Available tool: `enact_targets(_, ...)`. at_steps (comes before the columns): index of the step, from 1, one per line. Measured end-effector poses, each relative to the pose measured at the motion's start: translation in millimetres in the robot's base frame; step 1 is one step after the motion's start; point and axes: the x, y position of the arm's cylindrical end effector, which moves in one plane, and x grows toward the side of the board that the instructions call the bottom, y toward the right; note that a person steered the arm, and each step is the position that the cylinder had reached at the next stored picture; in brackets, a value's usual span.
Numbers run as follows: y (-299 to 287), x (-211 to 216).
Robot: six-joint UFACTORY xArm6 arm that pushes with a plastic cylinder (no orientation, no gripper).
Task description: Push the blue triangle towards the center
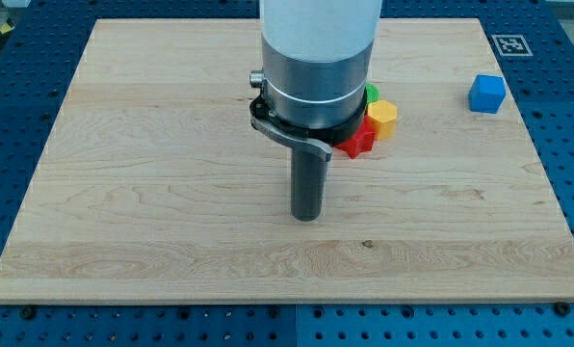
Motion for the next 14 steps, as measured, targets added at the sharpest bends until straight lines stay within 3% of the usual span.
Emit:
enact_targets(4, 22, 12)
enact_targets(6, -4, -7)
enact_targets(8, 17, -16)
enact_targets(9, -21, -25)
enact_targets(10, -38, -63)
enact_targets(11, -35, -50)
enact_targets(12, -34, -3)
enact_targets(14, 16, -32)
